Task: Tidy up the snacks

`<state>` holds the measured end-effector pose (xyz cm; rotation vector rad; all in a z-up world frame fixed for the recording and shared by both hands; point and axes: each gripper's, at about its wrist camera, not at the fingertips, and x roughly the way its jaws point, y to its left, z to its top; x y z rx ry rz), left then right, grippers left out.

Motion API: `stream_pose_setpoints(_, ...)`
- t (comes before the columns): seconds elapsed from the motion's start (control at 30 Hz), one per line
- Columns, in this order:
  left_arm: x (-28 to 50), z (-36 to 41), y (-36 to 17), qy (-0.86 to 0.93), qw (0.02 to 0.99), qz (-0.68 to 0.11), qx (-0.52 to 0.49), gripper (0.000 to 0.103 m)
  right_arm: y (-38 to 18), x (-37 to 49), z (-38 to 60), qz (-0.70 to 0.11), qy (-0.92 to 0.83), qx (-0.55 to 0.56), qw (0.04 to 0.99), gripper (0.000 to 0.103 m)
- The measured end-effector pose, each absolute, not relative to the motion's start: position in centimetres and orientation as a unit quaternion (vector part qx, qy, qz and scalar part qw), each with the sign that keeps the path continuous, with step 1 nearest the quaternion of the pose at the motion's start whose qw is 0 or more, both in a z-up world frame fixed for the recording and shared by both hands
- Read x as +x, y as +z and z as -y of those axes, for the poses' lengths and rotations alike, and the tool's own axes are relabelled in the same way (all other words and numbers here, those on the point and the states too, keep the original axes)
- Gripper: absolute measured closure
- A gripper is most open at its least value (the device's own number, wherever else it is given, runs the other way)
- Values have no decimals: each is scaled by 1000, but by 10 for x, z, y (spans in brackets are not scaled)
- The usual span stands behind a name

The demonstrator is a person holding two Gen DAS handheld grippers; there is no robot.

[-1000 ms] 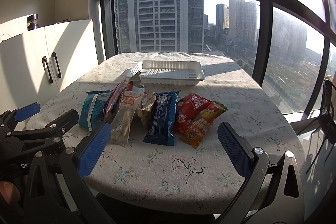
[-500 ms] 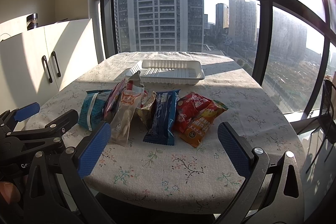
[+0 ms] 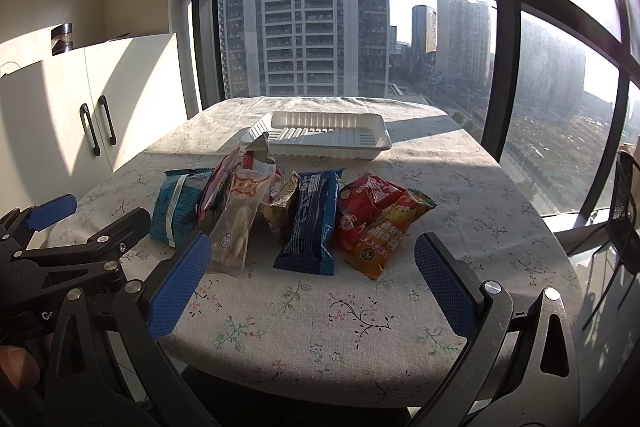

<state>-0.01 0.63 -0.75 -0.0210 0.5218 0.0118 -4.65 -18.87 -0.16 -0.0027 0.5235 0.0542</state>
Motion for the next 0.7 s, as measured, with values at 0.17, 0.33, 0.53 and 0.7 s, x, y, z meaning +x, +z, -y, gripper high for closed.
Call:
stream_pose_setpoints(0.17, 1, -6, -7, 6, 966, -258, -10, 0, -1, -46, 189, -259, 27, -1, 965, 0)
stream_pose_setpoints(0.33, -1, -10, -12, 6, 966, -259, -11, 0, -1, -46, 189, -260, 27, -2, 965, 0)
stream_pose_setpoints(0.53, -4, -15, -18, 5, 965, -261, -9, 0, -1, -46, 189, -261, 26, -2, 965, 0)
stream_pose_setpoints(0.7, -5, -15, -18, 4, 965, -262, -7, 0, 0, -46, 189, -261, 27, -2, 965, 0)
